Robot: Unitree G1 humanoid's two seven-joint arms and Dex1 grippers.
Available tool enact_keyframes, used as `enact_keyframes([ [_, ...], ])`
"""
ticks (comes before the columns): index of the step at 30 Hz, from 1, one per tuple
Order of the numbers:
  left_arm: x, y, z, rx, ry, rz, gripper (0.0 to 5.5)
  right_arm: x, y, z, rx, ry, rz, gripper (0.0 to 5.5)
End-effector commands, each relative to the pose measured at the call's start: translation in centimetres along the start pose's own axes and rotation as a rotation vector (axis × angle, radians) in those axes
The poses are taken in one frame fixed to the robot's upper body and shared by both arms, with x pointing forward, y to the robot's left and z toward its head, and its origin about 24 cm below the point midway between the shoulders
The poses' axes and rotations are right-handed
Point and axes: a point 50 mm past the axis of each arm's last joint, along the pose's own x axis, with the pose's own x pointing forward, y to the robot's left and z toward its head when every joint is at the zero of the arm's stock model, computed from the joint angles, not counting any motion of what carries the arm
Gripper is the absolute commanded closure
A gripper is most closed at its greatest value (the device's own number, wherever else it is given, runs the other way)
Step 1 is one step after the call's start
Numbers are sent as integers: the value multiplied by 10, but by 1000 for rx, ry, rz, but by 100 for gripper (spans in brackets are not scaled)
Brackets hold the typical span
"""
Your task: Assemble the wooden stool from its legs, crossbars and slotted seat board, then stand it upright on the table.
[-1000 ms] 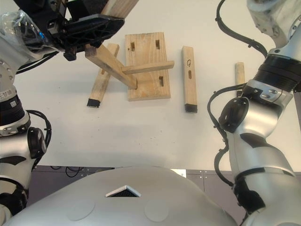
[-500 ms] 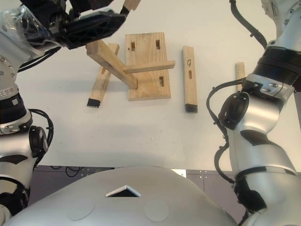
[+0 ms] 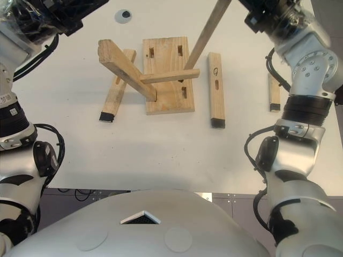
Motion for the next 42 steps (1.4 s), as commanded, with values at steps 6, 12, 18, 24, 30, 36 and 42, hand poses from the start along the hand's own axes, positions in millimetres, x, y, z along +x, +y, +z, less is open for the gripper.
enact_keyframes([
  [6,-2,5,-1,0,15,33,189,-10,-7,-14,-30,102,-32,343],
  [12,-4,6,-4,-2,25,39,189,-22,-12,-22,-63,246,-21,343],
  [18,-8,7,-5,10,54,53,189,-44,-13,-16,-132,478,30,343],
  [24,-11,7,-13,8,68,76,189,-35,-8,4,-196,623,152,347],
  [30,-12,6,-16,12,65,97,189,-17,-2,36,-289,681,227,347],
  [36,-15,4,-21,5,50,125,189,-5,7,58,-369,781,295,347],
  [42,-18,3,-23,3,46,143,189,-13,9,52,-374,881,319,347],
])
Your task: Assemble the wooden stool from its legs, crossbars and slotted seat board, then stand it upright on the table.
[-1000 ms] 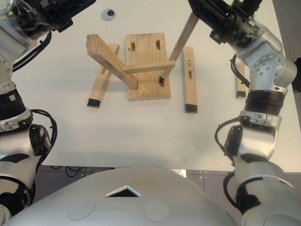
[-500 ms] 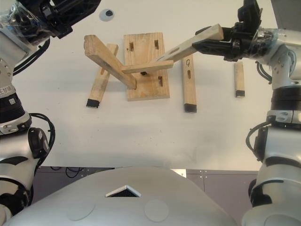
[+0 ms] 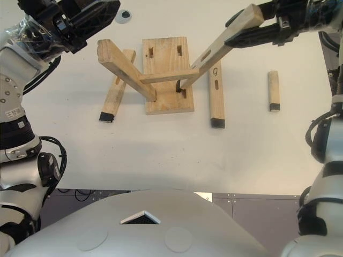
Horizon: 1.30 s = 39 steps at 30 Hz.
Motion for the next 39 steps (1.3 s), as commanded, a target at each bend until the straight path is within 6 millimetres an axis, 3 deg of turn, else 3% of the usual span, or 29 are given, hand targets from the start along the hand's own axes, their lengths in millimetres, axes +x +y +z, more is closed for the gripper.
enact_keyframes([
  [1,-3,0,0,13,-3,25,189,-6,4,2,-40,75,5,347],
  [13,0,-4,-8,9,-9,43,189,6,2,21,-153,186,65,347],
  [27,8,-8,15,86,57,88,189,20,23,29,-296,302,123,347],
  [32,16,-2,12,121,130,245,189,24,31,31,-349,360,127,347],
  [39,33,-20,29,151,92,293,189,31,35,31,-364,416,111,347],
])
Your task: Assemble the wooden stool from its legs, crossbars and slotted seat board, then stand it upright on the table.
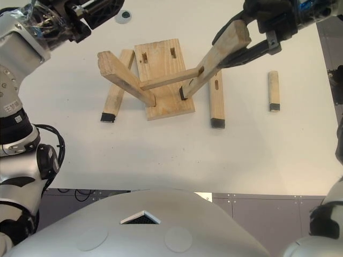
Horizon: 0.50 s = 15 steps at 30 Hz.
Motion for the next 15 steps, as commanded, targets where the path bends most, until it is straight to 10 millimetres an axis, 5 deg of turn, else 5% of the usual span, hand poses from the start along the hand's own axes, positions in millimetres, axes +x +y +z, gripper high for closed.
enact_keyframes([
  [1,13,-7,8,10,-24,132,189,13,6,-10,37,91,32,347],
  [6,24,2,-18,41,-8,443,189,16,7,-8,53,104,58,347],
  [15,34,13,-54,42,70,577,189,26,0,6,40,92,134,347],
])
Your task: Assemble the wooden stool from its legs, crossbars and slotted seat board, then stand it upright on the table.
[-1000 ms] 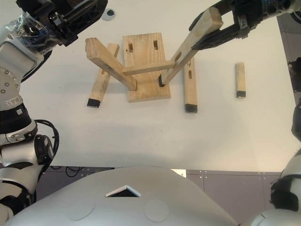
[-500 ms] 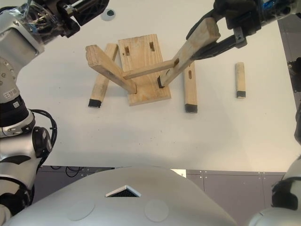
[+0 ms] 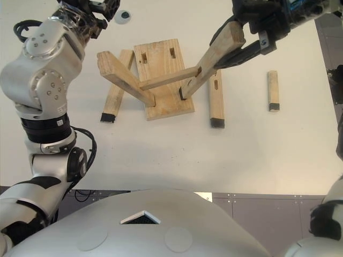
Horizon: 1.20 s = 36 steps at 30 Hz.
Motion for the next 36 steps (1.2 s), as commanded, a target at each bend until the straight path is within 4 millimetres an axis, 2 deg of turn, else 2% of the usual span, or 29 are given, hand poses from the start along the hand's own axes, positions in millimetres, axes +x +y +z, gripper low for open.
enact_keyframes([
  [1,6,-1,-19,-28,61,31,189,19,5,1,1,21,129,347],
  [6,12,-13,-29,-58,91,30,189,25,1,9,-29,42,165,347],
  [13,20,-41,-41,-64,124,-32,189,37,0,15,-74,79,224,347],
  [19,23,-42,-49,-61,143,-17,189,43,7,37,-172,41,255,347],
  [23,24,-40,-48,-56,129,-10,189,42,8,36,-177,51,246,347],
  [26,26,-27,-44,-28,96,26,189,41,9,31,-140,49,233,347],
  [31,22,11,-25,13,10,141,189,40,7,27,-100,47,205,347],
  [32,19,18,-23,44,9,152,189,40,7,27,-94,49,201,347],
  [34,2,34,-27,225,73,109,189,39,8,29,-76,49,198,347],
  [36,-17,43,-36,377,172,21,225,38,9,30,-60,46,198,347],
])
